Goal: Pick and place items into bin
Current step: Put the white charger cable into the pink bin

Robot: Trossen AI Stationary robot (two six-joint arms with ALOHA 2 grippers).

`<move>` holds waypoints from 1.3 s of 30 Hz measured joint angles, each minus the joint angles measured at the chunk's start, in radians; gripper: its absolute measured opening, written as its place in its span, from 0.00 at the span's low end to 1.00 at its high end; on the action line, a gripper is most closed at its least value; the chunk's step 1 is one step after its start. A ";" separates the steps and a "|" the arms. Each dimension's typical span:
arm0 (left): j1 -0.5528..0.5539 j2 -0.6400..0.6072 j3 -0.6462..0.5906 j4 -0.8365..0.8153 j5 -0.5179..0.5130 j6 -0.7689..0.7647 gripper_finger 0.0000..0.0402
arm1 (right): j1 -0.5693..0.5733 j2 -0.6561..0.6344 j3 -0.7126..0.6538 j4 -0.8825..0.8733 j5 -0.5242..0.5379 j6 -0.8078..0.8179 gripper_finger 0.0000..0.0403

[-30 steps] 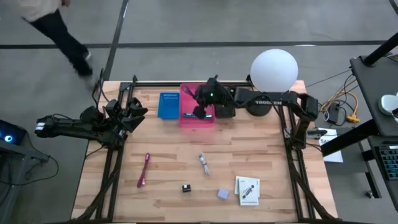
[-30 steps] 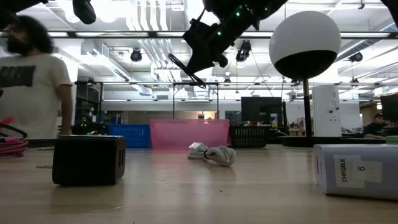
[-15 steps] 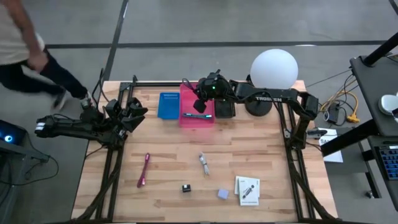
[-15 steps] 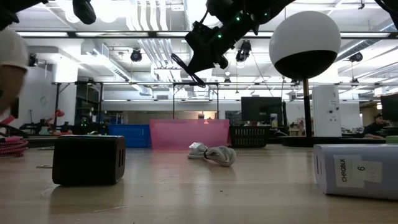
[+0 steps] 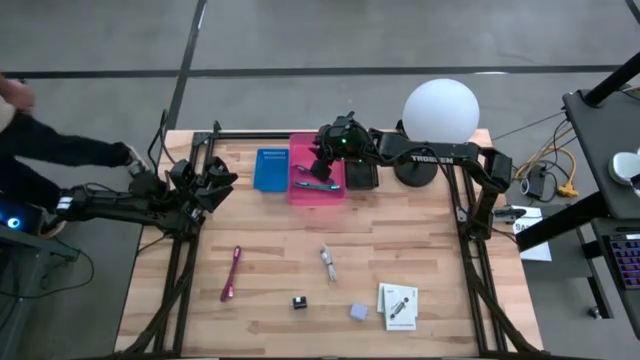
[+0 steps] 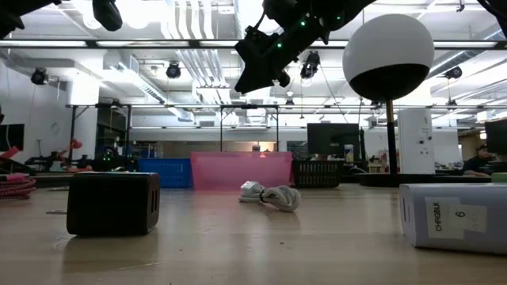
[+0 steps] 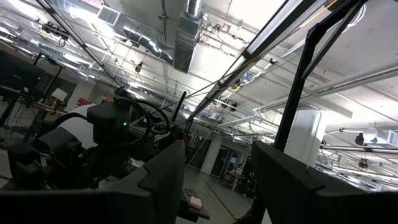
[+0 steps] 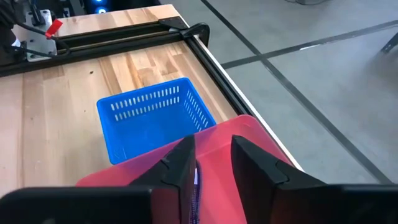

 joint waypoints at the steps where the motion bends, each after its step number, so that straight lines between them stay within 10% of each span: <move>1: 0.000 0.000 0.000 0.000 0.000 0.000 0.43 | 0.000 0.000 0.000 0.000 0.000 0.003 0.23; 7: 0.000 0.000 0.000 0.000 0.000 0.000 0.43 | 0.013 0.000 0.000 -0.013 -0.027 0.127 0.24; 19: 0.000 0.000 0.000 0.000 0.000 0.000 0.43 | 0.089 -0.001 0.026 -0.112 -0.416 0.400 0.34; 39: 0.000 0.011 0.000 -0.007 0.000 -0.001 0.43 | 0.394 -0.001 -0.008 -0.355 -0.254 0.517 0.56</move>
